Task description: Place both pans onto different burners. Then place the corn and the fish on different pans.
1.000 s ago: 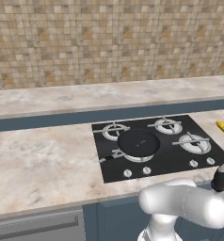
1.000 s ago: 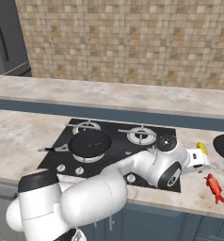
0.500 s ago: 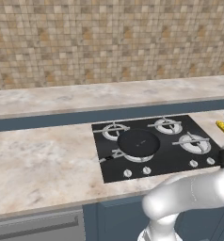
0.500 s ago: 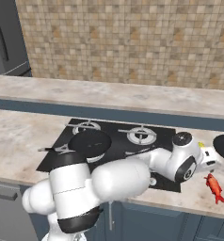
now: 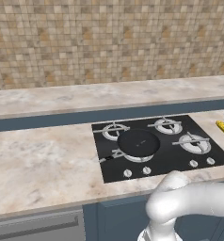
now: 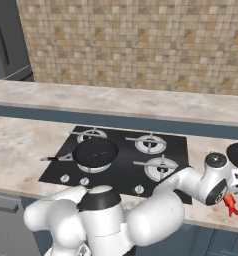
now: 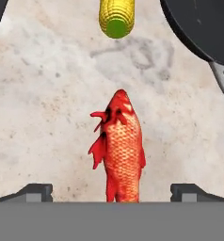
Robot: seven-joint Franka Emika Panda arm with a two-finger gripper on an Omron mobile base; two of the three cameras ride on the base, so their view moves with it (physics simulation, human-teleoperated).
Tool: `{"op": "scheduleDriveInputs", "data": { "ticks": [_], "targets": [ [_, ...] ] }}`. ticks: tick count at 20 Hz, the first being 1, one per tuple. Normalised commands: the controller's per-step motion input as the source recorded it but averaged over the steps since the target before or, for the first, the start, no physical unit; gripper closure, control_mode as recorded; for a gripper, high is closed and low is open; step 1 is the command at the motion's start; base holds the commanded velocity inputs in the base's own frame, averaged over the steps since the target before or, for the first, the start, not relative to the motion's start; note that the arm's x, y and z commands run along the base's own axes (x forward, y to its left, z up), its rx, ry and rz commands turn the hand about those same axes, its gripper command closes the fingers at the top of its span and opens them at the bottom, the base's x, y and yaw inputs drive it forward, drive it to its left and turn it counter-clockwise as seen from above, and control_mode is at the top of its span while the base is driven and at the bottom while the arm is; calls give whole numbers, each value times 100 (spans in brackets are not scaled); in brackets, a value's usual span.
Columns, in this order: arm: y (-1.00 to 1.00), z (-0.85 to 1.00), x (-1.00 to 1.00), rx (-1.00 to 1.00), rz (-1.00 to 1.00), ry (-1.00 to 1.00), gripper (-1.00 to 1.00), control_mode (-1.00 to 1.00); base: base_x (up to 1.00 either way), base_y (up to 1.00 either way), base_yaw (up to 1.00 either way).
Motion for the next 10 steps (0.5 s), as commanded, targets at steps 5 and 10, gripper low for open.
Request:
{"op": "scheduleDriveInputs", "data": {
  "ticks": [5, 10],
  "targets": [
    [-32, -46, 16, 10, 0, 0, -100, -100, 0, 0, 0],
    [-31, -44, 27, 5, 0, 2, -100, -100, 0, 0, 0]
  ]
}}
